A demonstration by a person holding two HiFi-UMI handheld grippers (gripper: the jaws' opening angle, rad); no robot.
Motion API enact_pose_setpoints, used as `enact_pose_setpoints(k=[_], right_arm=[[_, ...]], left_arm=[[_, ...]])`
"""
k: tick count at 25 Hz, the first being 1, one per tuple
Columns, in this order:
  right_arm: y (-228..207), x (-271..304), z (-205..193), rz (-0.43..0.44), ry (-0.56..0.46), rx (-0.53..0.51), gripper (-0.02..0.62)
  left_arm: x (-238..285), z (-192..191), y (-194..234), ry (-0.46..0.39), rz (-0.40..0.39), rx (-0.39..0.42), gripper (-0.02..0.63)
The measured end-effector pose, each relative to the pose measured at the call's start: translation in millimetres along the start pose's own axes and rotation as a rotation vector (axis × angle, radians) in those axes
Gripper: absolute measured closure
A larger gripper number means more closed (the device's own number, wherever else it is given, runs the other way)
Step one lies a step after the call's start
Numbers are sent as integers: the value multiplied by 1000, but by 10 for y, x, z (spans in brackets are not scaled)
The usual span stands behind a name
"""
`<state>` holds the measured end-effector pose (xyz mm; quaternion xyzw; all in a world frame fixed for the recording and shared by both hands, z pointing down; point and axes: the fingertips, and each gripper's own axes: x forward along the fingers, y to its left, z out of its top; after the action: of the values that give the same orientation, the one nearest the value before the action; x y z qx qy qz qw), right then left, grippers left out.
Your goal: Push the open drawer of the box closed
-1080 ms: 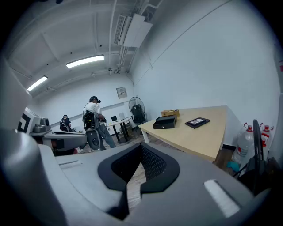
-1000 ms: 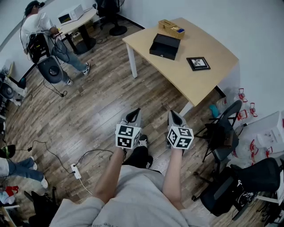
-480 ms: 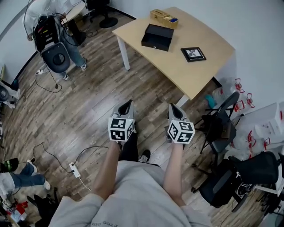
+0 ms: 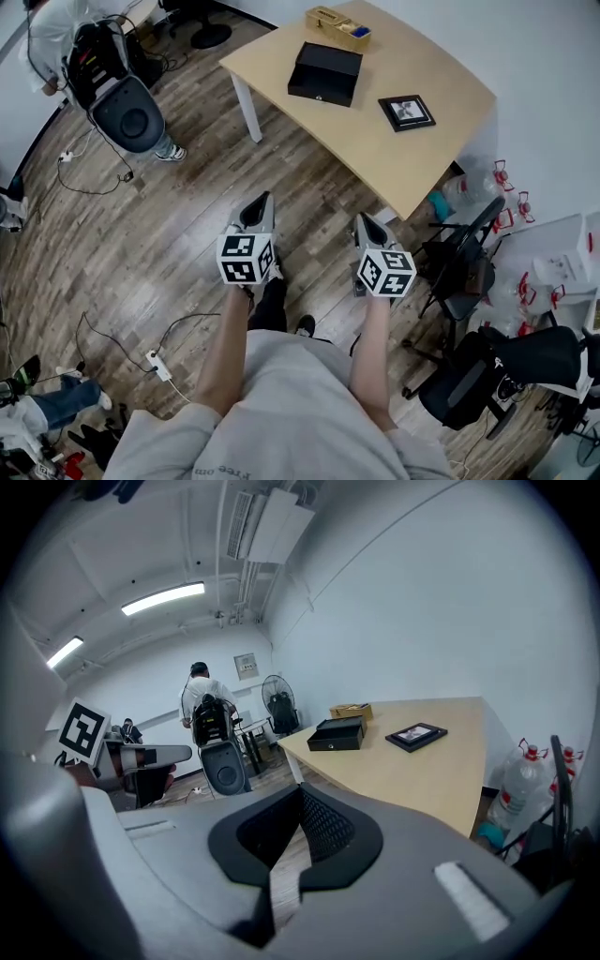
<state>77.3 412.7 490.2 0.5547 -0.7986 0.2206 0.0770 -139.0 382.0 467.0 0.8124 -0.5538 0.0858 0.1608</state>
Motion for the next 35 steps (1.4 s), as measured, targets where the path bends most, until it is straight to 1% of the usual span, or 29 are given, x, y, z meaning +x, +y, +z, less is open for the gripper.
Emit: enact_pose_setpoints(k=[4,7,10,14,19,22,26,30,32,35], right_arm=[[-166,382,185,-22,11,16,604],[-226,706,381,-37,3,23,603],[-196,1033,538,-41,1,20,601],[-122,1458,684,-41,1,21,598],[-15,1865,794,-17,-20,70,598],[-17,2020,817,-29,-18,81,598],[-103,2071,893,-61,-9,69,597],[-298,2025,805,-93,16,87,597],[-412,2014,762,-111,27,101,597],[-592,2077,729,-127,48,104,598]], left_arm=[[433,147,201,4,-9,-25,554],[755,272,366,11,-19,-20,554],[1032,368,570,32,-27,-12,554],[1352,477,902,43,-30,-25,554],[1660,543,1274,51,-43,-31,554],[1834,582,1427,59,-59,-19,554],[2013,679,1442,57,-101,-7,554],[2135,639,1303,76,-149,13,554],[2203,589,1279,92,-155,24,554],[2330,495,1326,116,-143,15,554]])
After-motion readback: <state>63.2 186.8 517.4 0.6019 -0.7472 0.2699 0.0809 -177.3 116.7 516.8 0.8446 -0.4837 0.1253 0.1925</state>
